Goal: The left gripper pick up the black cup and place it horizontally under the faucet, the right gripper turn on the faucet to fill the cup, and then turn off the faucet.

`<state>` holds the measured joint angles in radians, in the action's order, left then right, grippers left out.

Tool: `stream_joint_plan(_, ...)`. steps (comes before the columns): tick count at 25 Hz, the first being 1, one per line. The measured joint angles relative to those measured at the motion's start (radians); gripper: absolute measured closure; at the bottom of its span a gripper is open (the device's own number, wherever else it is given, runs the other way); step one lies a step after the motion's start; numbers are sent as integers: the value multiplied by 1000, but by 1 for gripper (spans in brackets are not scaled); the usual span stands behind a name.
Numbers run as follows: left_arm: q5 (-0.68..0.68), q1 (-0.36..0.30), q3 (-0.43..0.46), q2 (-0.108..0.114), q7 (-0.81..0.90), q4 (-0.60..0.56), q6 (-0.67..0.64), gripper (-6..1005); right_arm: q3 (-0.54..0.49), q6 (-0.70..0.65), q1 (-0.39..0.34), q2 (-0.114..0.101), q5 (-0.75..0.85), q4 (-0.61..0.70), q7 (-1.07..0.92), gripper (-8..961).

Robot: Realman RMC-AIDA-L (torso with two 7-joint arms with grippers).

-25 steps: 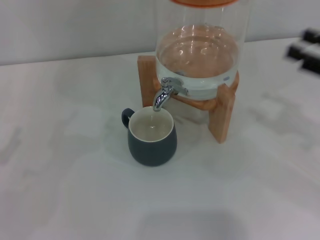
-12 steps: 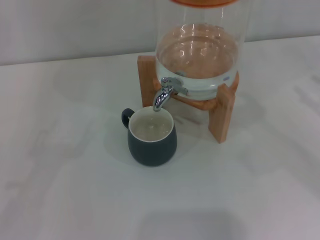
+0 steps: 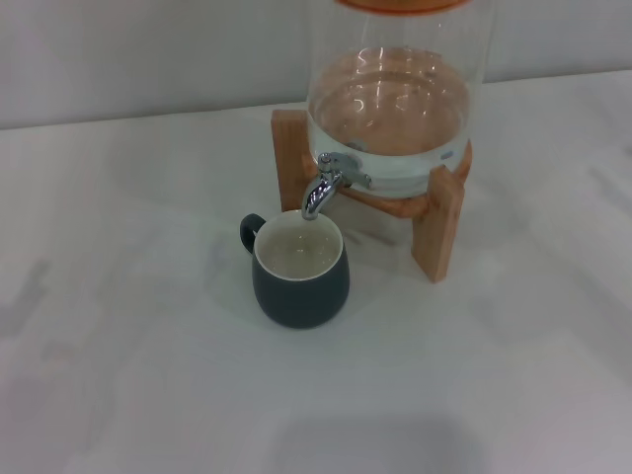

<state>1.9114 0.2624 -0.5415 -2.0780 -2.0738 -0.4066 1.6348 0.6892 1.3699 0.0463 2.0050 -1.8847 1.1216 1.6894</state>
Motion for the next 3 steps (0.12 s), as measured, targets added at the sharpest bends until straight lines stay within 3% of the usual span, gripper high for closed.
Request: stream_joint_plan(3,-5,5,0,-1,0,-2,-13,209,-1,-1,-2,-1,0,-8,9,234)
